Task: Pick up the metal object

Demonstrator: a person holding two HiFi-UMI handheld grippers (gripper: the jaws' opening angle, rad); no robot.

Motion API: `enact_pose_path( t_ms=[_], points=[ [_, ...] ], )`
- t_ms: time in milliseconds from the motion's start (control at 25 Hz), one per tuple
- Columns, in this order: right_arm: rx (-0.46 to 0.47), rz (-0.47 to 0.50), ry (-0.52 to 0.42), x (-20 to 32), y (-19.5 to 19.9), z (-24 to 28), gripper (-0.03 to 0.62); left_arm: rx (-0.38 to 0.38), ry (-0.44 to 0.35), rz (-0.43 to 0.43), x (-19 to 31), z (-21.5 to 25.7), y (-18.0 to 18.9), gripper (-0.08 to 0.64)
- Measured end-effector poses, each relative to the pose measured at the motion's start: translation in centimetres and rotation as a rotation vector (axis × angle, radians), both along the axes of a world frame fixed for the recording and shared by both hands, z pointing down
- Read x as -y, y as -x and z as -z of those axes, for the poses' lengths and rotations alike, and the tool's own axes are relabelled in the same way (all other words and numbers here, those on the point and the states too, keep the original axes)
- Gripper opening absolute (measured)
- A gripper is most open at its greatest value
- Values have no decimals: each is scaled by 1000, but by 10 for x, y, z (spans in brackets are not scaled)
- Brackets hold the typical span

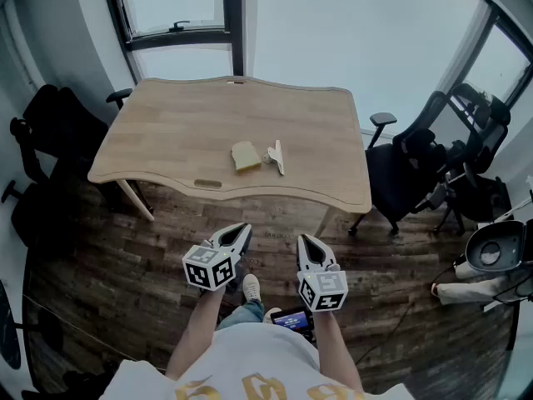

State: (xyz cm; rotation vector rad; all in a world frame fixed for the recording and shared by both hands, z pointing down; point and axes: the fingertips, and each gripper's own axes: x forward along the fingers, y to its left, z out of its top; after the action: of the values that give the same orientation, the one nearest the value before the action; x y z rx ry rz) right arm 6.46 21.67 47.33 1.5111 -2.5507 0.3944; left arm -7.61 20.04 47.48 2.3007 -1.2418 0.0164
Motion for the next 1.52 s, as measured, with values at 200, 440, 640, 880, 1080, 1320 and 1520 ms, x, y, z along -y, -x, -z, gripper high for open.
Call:
enact_pose_path(
  t_ms=[200,440,640,880,1080,1320,1520],
  points=[
    [-7,12,-1,2,-4,4,11,41,-6,-55,-3,4,-15,20],
    [55,33,-4,-1,-7,8,11,54,-64,-95,-7,7,-28,20],
    [33,23,5,-1,-15,5,11,28,-13,-111,-9,1,-35,20],
    [21,10,21,18,-30,-9,11,86,-15,-84,14,-14,-41,20],
    [4,7,16,63,-31,-15,11,133,4,-48,59,-28,-31,20],
    [-19,5,47,144,-26,-24,11,94,21,-5,152,-34,-17,20],
    [-24,-24,62,220,-19,-27,11,112,13,-23,233,-35,-10,20]
  ],
)
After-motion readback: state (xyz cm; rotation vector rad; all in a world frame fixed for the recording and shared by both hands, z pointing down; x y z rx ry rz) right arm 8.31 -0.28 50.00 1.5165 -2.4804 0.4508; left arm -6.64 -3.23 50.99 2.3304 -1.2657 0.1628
